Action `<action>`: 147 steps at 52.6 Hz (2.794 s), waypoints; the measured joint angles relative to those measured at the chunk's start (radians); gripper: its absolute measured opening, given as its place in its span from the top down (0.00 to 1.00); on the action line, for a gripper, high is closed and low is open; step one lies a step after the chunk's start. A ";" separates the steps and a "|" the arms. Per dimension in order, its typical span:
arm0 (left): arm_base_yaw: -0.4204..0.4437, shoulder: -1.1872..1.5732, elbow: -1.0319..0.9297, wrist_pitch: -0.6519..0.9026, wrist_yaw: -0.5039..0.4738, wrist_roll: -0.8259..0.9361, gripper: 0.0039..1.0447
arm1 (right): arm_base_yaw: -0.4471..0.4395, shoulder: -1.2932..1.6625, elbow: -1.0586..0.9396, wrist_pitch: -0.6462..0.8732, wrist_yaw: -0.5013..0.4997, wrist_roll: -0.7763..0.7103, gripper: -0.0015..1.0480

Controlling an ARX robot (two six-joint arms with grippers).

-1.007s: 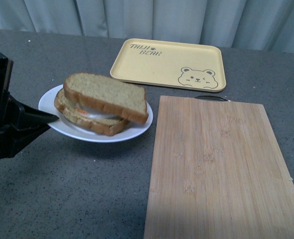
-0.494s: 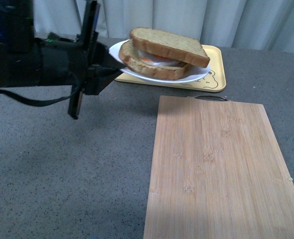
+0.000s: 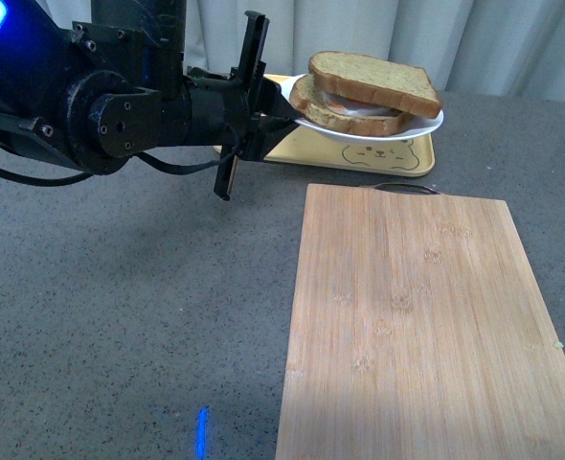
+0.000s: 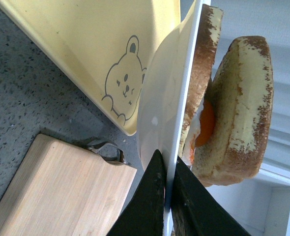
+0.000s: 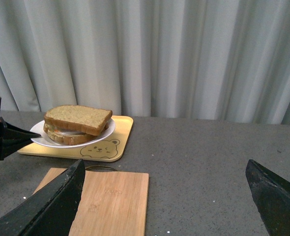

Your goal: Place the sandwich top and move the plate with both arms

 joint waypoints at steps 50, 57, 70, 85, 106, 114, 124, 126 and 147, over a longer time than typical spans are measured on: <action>0.018 0.134 0.102 0.037 -0.006 -0.017 0.21 | 0.000 0.000 0.000 0.000 0.000 0.000 0.09; 0.015 0.051 0.000 0.039 -0.080 0.056 0.06 | 0.000 0.000 0.000 0.000 0.000 0.000 0.09; 0.040 -0.129 -0.406 0.634 -0.719 0.970 0.43 | 0.000 0.000 0.000 0.000 0.000 0.000 0.09; 0.099 -0.336 -0.663 0.703 -0.700 1.258 0.91 | 0.000 0.000 0.000 0.000 0.000 0.000 0.09; 0.185 -0.669 -1.026 0.670 -0.591 1.329 0.97 | -0.001 0.003 0.000 -0.001 0.001 0.000 0.09; 0.213 -0.923 -1.173 0.616 -0.568 1.349 0.97 | -0.001 0.000 0.000 -0.001 -0.004 0.000 0.09; 0.270 -1.070 -1.242 0.512 -0.498 1.357 0.97 | -0.002 0.000 0.000 -0.002 -0.001 0.000 0.09; 0.279 -1.112 -1.254 0.486 -0.497 1.359 0.97 | -0.002 0.000 0.000 -0.002 0.000 0.000 0.09; 0.288 -1.555 -1.305 0.103 -0.494 1.364 0.97 | -0.002 0.000 0.000 -0.002 0.000 0.000 0.09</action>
